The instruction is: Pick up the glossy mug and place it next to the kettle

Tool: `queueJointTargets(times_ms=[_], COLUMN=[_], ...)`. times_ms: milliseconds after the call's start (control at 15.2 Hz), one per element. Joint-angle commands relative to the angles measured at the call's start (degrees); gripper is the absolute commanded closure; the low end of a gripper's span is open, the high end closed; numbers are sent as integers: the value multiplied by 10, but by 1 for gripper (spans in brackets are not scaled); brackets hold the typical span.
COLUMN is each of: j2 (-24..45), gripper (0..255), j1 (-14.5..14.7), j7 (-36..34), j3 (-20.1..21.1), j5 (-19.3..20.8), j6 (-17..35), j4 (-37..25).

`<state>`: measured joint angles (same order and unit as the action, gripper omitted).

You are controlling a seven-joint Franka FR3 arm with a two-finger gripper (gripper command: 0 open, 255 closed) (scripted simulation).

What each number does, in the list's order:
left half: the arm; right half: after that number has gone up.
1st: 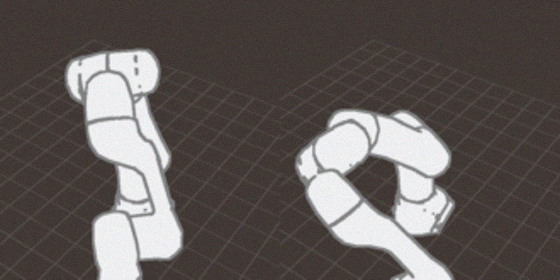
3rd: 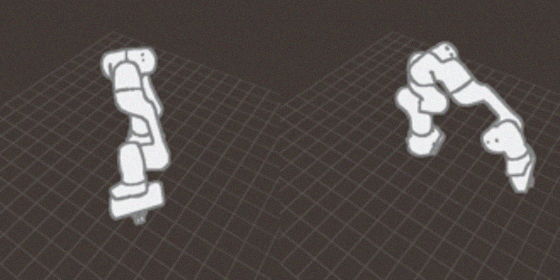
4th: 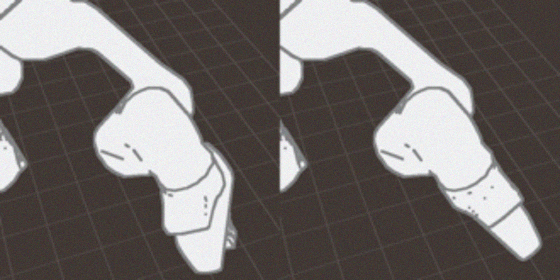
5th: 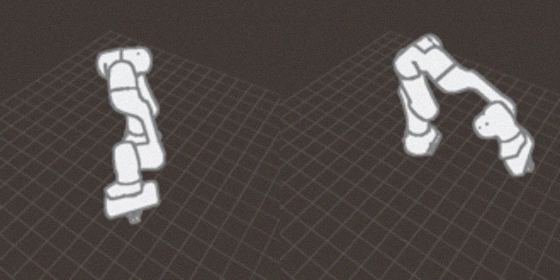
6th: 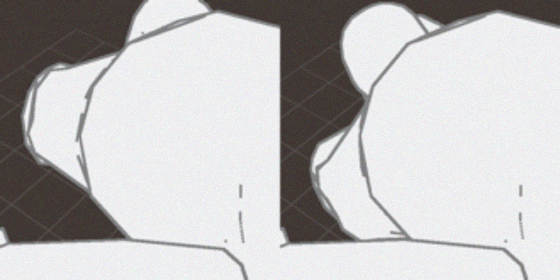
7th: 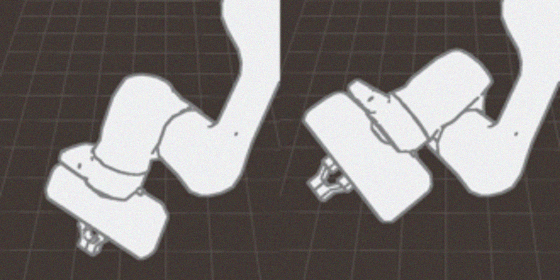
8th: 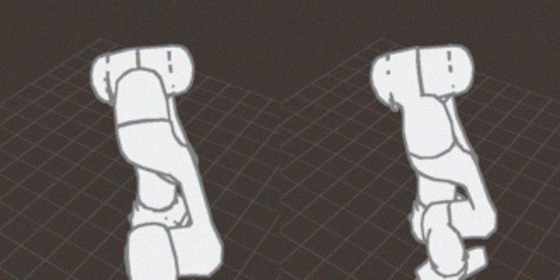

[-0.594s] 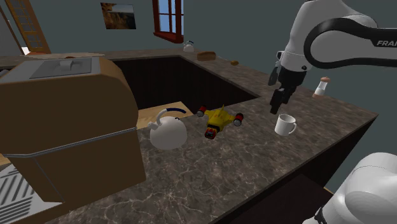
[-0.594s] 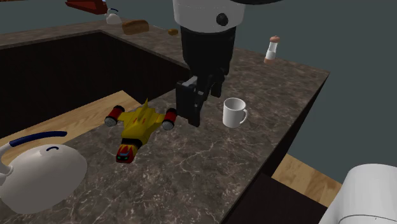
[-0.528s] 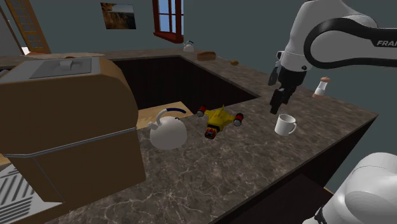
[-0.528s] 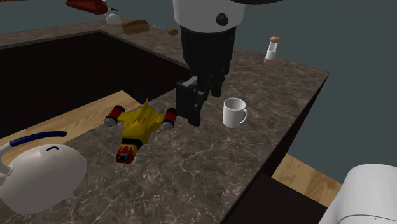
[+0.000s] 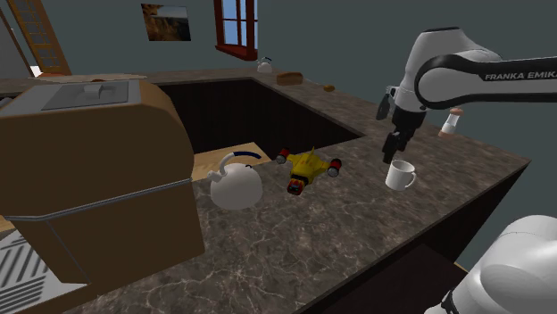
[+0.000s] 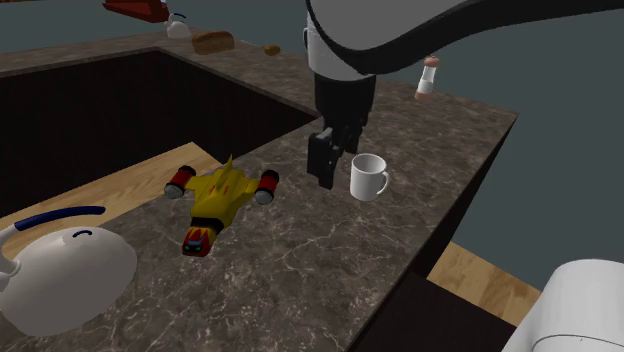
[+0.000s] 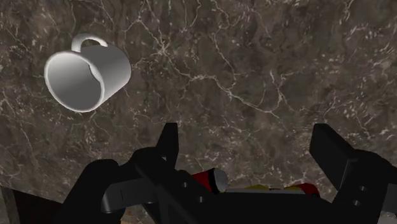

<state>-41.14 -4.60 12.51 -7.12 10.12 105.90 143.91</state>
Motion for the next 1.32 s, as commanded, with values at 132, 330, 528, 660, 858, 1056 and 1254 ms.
queueJointTargets(times_ms=[132,330,528,660,858,1056,1254], j2=[50,95,146,183,243,291,306], gripper=[0,0,0,0,0,0,0], j1=[-17,-28,-36,-39,-42,-44,-44], j7=[41,73,105,128,166,198,202], j3=[-47,-82,-116,-139,-172,-195,-199], j5=[21,32,37,35,26,10,7], j6=[51,89,127,151,185,209,235], j4=[4,0,-12,-22,-44,-64,-52])
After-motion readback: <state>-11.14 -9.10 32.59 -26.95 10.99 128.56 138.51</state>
